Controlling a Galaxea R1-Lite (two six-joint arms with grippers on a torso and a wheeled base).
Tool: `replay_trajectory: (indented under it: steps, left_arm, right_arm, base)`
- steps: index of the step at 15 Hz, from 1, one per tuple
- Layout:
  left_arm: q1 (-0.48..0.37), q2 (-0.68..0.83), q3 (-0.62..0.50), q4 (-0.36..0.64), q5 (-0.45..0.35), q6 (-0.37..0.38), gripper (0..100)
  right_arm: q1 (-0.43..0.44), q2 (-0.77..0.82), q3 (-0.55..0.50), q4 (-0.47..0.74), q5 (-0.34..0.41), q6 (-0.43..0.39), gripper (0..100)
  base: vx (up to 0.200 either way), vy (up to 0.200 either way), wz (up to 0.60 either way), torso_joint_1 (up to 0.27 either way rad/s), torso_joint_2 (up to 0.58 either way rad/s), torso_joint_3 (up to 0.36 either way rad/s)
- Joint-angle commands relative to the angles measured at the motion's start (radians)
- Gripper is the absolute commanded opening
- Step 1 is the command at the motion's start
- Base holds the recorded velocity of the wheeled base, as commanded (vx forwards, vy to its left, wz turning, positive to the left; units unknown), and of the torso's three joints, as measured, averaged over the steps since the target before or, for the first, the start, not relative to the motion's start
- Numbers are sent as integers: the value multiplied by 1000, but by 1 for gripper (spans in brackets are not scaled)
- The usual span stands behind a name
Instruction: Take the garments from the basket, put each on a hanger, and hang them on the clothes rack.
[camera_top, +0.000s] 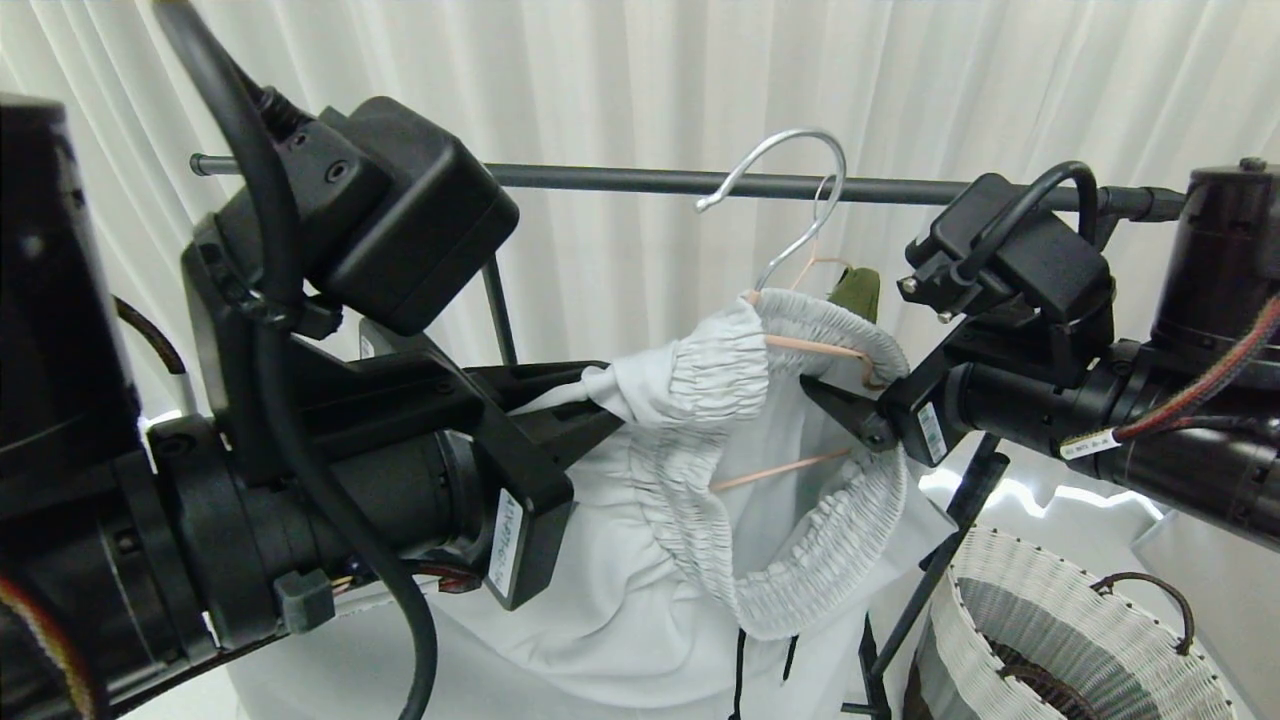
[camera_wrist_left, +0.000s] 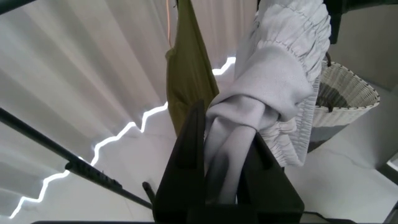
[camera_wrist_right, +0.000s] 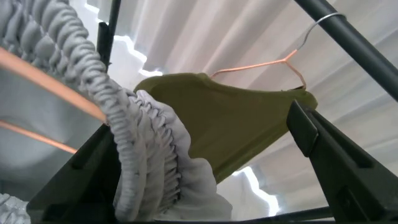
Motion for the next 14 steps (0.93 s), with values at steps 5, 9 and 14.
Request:
replay_trajectory:
  steps: [5,9,14]
  left_arm:
    - [0,1,0,-1,0,0,0]
    - [0,4,2,-1,0,0,0]
    - [2,-2,12,-1,3,0,100]
  right_arm:
    - [0,2,1,-3,-2,0,0]
    - [0,-2,1,-3,-2,0,0]
    - [0,-14,2,-3,-8,0,0]
  base:
    - [0,0,0,0,0,0]
    - [0,0,0,0,0,0]
    - [0,0,0,0,0,0]
